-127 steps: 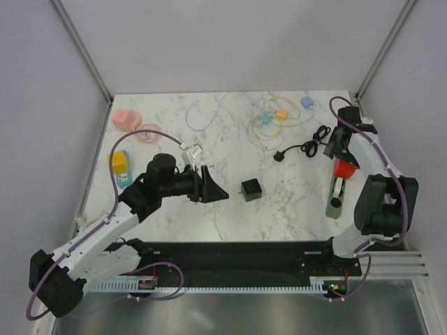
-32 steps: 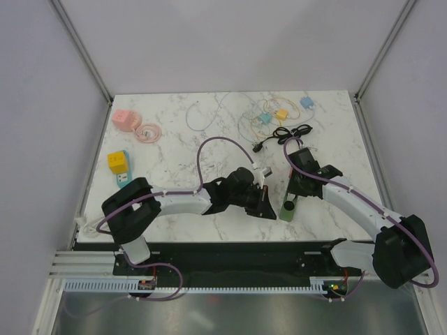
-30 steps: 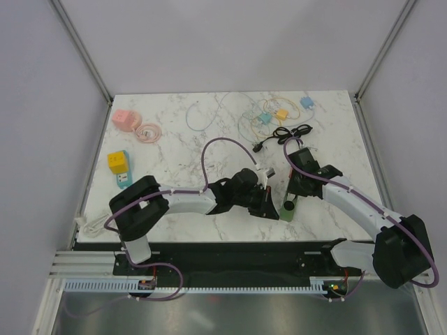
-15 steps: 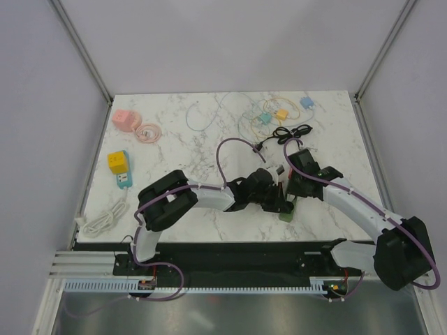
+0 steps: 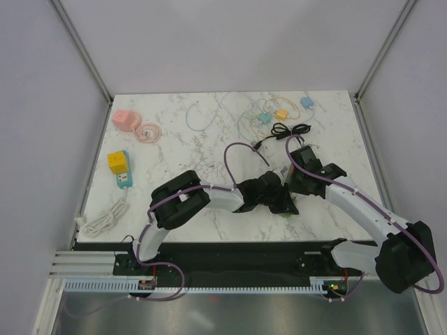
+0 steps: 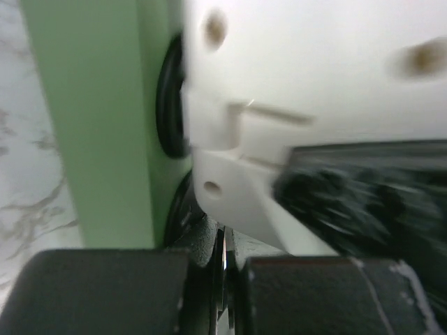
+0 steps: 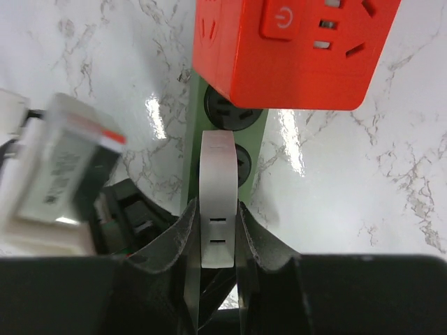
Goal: Pull the plug off the socket
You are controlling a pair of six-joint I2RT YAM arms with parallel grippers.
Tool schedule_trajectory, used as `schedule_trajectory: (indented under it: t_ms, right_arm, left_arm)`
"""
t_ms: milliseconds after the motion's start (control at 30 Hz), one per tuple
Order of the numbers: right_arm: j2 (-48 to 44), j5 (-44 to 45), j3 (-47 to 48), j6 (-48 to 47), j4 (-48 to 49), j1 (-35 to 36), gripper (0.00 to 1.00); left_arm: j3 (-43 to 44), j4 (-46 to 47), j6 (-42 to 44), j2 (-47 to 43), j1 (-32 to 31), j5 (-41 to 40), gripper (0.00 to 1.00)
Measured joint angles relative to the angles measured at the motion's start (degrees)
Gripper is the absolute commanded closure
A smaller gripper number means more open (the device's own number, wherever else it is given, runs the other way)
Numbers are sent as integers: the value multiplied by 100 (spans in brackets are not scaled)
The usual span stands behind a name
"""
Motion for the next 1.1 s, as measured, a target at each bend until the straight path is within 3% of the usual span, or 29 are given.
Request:
schedule_trajectory:
  t_ms: [267,433,500,533,633,667,733,867,1100]
  right_arm:
    - [-81,74,446,-166,-337,28,100]
    - [-90,162,446,-293,-398,35,100]
    - [-151,205,446,-358,-439,39,100]
    - [-181,216,446,-380,-466,39,100]
    - [-236,243,442,-452,-498,39,100]
    - [-254,240,439,-470,-501,39,100]
    - [-308,232,426,-490,-507,39,100]
    - [-531,61,321,-511,-522,39,100]
    - [-920,-463,195,-514,-706,39,100]
  left_arm:
    - [68,-11,11,118,-46,-44,98]
    - [-444,122,299,-168,-46,109,98]
    - [-697,68,485,-389,-22,125,84]
    - [-815,24,573,-520,-13,149,69]
    - [-1161,33,793,-984,15,256,45]
    - [-1307,92,839,-1182,15,273,24]
    - [-1558,142,977,-1585,13,319,4]
    - [-1613,168,1154,-1987,13,411,0]
    - [-1379,68,1443,-1711,13,455,2]
